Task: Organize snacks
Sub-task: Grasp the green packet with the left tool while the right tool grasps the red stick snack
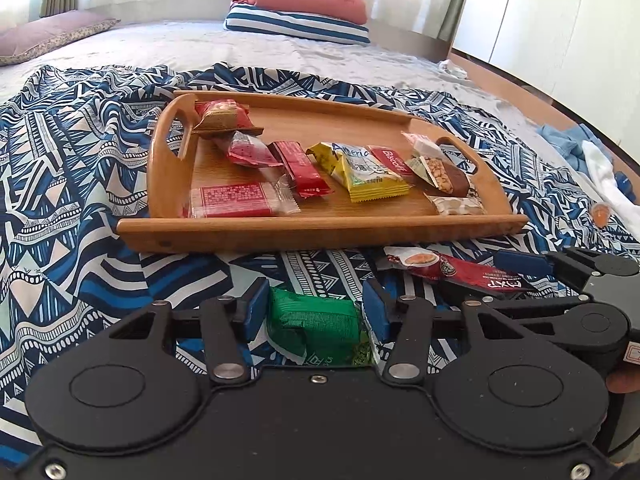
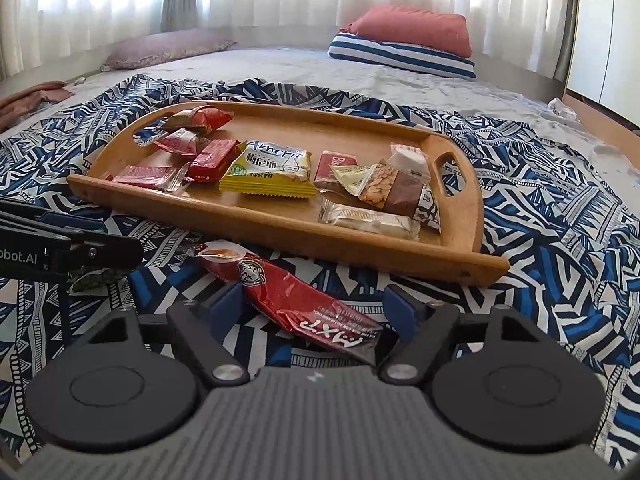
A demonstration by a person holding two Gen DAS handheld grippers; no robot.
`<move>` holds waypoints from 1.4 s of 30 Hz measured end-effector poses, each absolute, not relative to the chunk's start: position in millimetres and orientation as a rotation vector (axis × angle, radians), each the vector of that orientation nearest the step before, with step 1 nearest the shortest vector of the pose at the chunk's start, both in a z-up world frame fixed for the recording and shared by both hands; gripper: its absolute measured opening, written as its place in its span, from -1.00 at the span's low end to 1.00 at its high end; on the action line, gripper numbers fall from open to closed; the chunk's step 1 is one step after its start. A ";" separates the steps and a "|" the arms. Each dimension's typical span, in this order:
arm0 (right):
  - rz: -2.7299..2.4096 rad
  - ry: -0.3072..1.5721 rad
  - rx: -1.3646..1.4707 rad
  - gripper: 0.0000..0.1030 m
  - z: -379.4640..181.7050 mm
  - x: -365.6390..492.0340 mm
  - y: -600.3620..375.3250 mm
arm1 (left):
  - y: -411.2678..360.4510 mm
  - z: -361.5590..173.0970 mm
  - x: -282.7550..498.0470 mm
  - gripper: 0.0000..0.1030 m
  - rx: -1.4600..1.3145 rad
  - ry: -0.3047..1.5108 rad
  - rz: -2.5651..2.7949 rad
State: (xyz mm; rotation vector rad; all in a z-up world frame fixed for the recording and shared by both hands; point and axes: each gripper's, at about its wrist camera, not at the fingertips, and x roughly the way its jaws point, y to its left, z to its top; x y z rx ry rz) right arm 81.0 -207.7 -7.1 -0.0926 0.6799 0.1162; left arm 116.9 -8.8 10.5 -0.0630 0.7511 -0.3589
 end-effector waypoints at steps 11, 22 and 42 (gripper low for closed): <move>0.090 0.717 -0.069 0.46 -0.7 61.7 -200.0 | -7.2 9.7 109.2 0.04 -0.055 0.735 -0.356; 0.188 0.728 -0.027 0.46 10.0 37.9 -190.4 | -2.4 15.6 102.7 0.20 -0.041 0.709 -0.354; 0.159 0.691 -0.010 0.22 13.1 54.9 -192.3 | -4.1 7.8 93.5 0.07 -0.025 0.730 -0.365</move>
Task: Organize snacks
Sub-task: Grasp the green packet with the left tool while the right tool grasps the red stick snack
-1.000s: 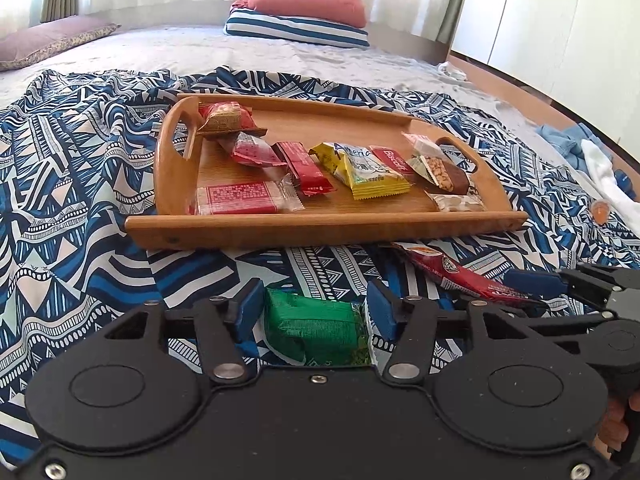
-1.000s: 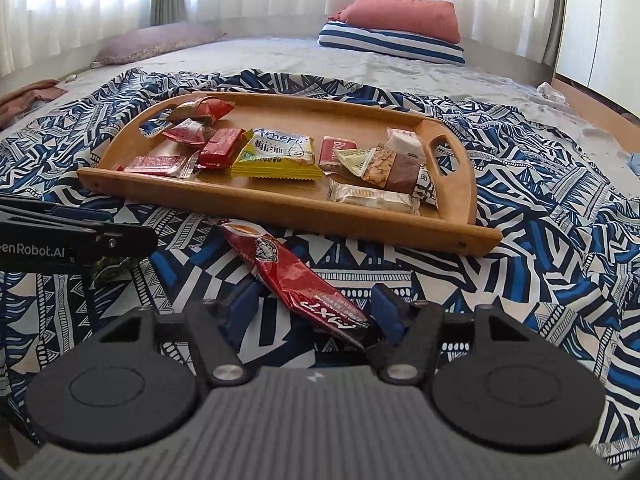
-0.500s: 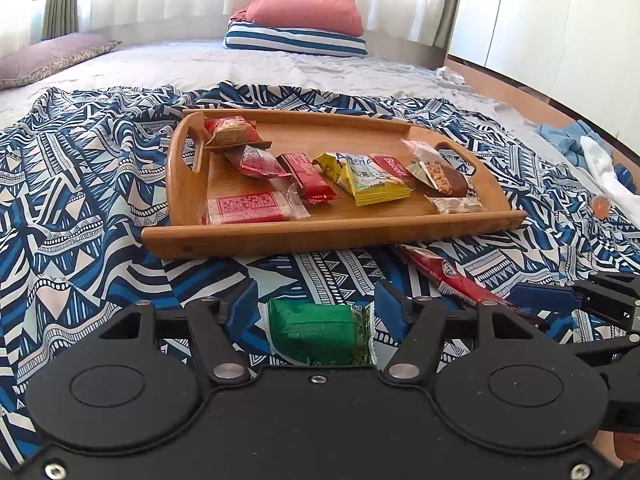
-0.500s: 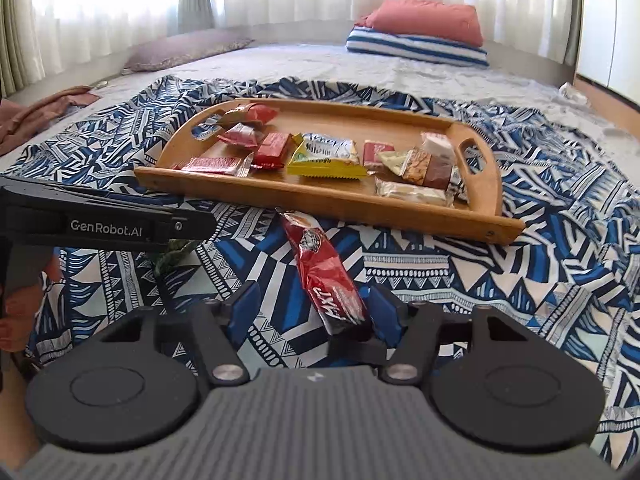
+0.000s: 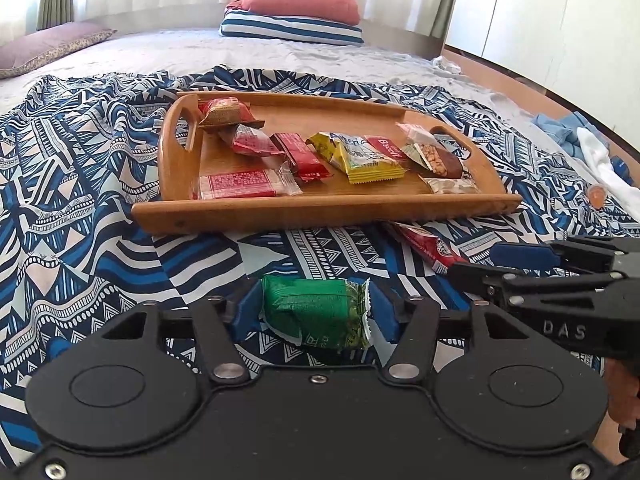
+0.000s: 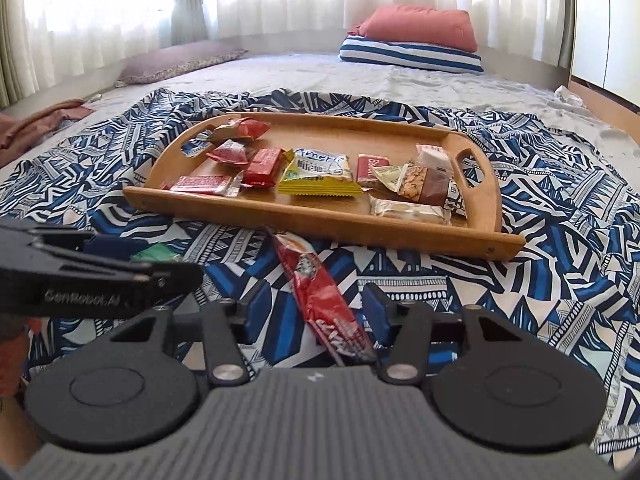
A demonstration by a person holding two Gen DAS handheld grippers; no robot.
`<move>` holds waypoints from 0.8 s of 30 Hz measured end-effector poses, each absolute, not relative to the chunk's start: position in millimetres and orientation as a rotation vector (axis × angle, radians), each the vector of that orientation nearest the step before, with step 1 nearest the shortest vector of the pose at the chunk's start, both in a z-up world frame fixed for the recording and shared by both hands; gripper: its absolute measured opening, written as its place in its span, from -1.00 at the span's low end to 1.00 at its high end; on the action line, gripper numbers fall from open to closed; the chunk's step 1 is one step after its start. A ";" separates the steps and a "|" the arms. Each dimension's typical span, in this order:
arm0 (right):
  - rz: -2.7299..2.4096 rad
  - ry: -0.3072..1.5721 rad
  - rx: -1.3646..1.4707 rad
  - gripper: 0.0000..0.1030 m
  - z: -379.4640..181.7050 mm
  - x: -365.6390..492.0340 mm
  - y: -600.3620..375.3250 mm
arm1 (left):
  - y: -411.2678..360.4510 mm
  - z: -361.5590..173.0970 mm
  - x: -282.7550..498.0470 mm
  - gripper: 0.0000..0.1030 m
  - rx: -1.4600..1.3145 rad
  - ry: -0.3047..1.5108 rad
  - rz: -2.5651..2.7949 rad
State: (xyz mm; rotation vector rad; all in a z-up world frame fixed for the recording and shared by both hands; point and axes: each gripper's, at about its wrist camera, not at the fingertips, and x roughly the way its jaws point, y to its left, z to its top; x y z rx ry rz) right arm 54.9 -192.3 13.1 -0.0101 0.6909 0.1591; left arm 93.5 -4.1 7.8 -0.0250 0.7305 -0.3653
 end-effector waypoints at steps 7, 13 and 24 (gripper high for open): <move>0.200 0.729 0.033 -0.02 9.1 72.8 -197.6 | -2.2 9.4 95.6 -0.07 -0.034 0.734 -0.371; 0.219 0.750 0.024 -0.28 2.3 82.1 -193.8 | -5.7 4.9 94.1 0.08 -0.010 0.731 -0.389; 0.215 0.689 0.029 -0.42 21.5 69.4 -189.8 | -14.6 20.3 87.6 -0.17 0.044 0.674 -0.405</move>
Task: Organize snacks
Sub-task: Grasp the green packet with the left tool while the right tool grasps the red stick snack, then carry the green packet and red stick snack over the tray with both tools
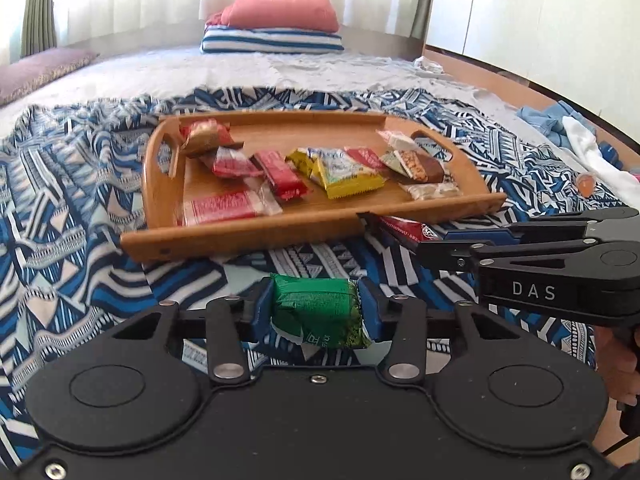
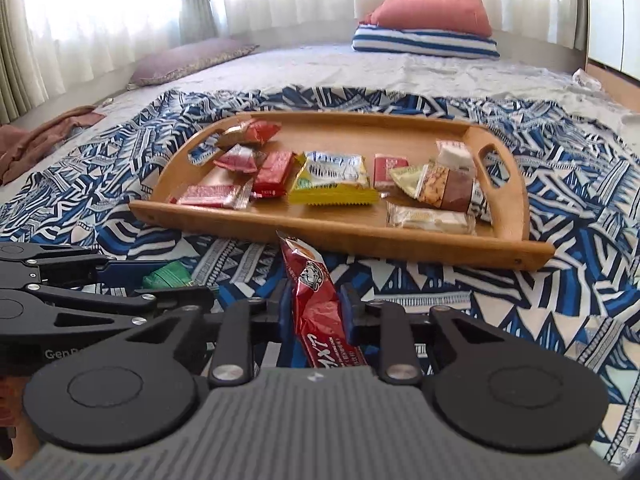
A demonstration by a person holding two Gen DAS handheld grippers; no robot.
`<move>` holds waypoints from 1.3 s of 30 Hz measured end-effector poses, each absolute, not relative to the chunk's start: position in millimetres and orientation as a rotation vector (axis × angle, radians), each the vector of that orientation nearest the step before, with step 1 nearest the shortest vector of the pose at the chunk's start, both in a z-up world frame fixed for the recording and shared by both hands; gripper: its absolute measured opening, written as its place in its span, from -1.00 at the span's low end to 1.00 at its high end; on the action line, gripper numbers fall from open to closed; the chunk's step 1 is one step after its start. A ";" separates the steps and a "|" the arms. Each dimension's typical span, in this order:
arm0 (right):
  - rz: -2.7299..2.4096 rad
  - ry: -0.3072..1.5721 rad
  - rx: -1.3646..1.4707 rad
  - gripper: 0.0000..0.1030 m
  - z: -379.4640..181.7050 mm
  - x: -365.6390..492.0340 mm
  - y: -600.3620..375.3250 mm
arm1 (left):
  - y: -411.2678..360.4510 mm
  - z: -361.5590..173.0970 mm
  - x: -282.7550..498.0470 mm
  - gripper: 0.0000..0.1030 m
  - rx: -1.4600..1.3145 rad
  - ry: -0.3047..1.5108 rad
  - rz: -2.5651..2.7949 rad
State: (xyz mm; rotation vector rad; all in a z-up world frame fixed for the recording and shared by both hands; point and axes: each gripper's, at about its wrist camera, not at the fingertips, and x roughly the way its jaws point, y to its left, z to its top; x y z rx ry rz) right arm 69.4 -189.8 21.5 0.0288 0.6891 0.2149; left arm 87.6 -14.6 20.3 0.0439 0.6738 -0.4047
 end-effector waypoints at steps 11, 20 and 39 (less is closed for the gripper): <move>0.191 0.640 0.056 -0.67 54.0 82.1 -196.0 | -7.4 54.2 115.8 -0.17 -0.008 0.613 -0.390; 0.171 0.688 -0.017 -0.66 42.9 76.1 -194.0 | 6.5 58.5 118.2 -0.17 -0.050 0.623 -0.362; 0.261 0.852 -0.105 -0.01 16.2 74.7 -193.0 | 10.1 56.7 114.5 -0.17 -0.056 0.638 -0.353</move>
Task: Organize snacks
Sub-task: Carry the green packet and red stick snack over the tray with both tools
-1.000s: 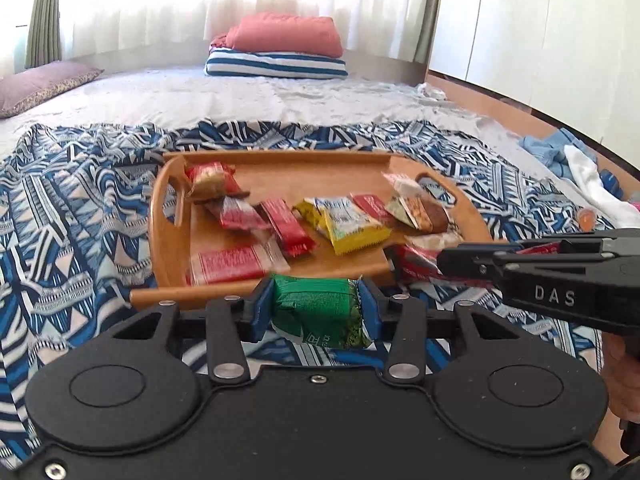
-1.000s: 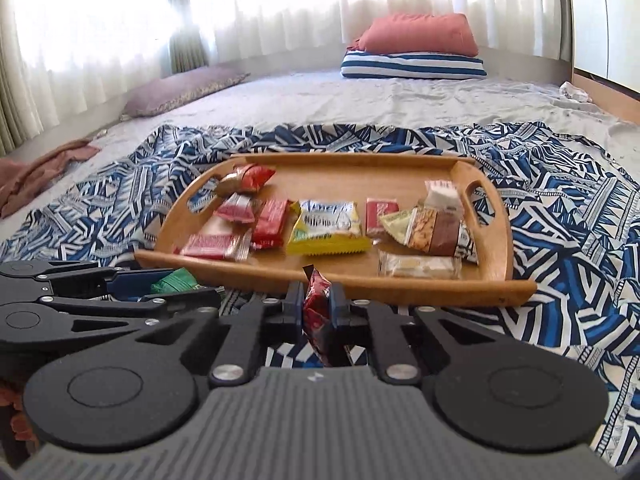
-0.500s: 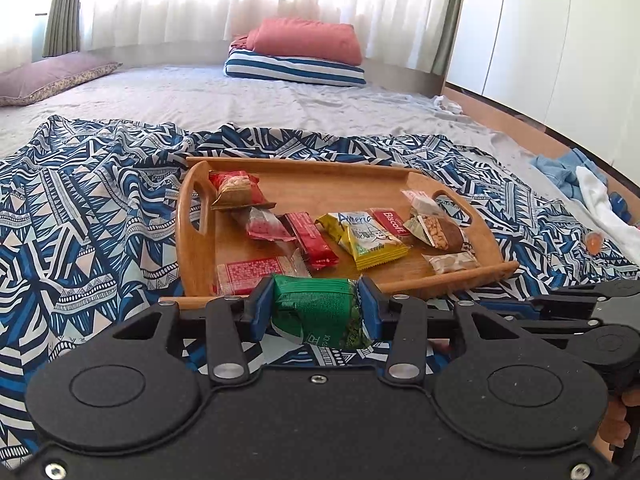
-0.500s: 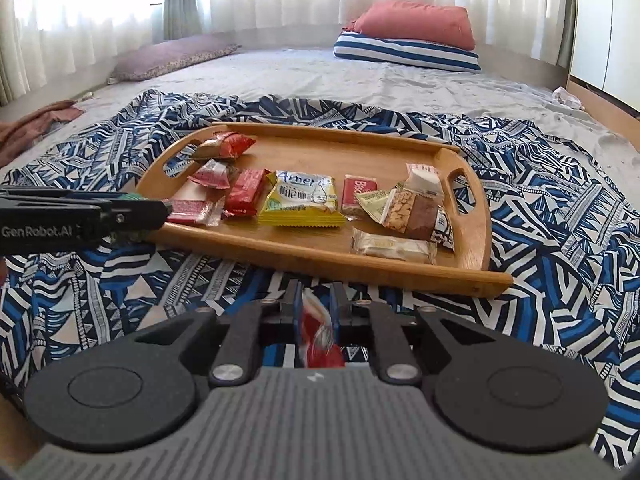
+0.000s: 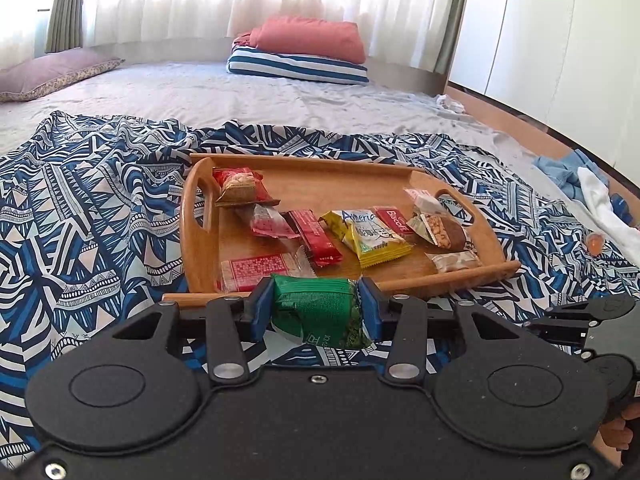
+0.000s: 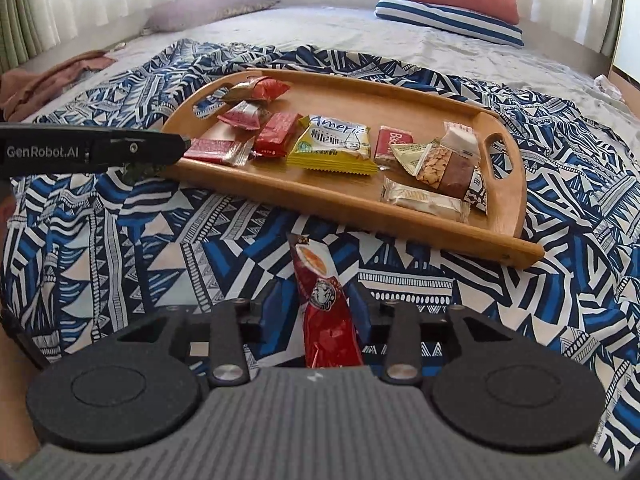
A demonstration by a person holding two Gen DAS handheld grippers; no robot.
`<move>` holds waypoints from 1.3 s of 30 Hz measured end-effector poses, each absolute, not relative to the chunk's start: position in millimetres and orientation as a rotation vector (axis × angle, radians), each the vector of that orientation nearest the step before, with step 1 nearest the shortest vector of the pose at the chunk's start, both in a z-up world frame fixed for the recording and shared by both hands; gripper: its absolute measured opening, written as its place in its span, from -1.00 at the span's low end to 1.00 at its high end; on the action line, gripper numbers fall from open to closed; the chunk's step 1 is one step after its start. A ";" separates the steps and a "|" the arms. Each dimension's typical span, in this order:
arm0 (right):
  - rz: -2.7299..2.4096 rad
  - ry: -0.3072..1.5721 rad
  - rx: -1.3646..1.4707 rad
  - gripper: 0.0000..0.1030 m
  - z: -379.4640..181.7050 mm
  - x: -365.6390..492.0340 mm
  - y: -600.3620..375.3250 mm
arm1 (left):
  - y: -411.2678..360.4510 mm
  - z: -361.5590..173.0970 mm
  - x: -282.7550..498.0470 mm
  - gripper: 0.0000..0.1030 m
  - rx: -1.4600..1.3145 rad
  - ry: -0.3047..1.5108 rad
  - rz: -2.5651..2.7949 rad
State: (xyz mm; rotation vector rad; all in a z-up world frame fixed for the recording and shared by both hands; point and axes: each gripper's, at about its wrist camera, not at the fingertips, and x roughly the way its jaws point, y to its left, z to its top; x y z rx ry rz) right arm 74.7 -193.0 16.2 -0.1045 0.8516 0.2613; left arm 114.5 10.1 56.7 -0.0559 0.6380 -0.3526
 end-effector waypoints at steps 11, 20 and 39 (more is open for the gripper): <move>0.210 0.758 -0.035 -0.47 41.6 67.9 -203.6 | 9.5 67.8 130.5 -0.17 -0.070 0.632 -0.363; 0.155 0.734 0.051 -0.46 85.3 130.2 -226.4 | -1.5 88.9 186.7 -0.17 -0.085 0.596 -0.366; -0.004 0.835 0.566 -0.45 27.1 284.0 -277.8 | -48.6 39.5 326.8 -0.17 -0.086 0.705 -0.285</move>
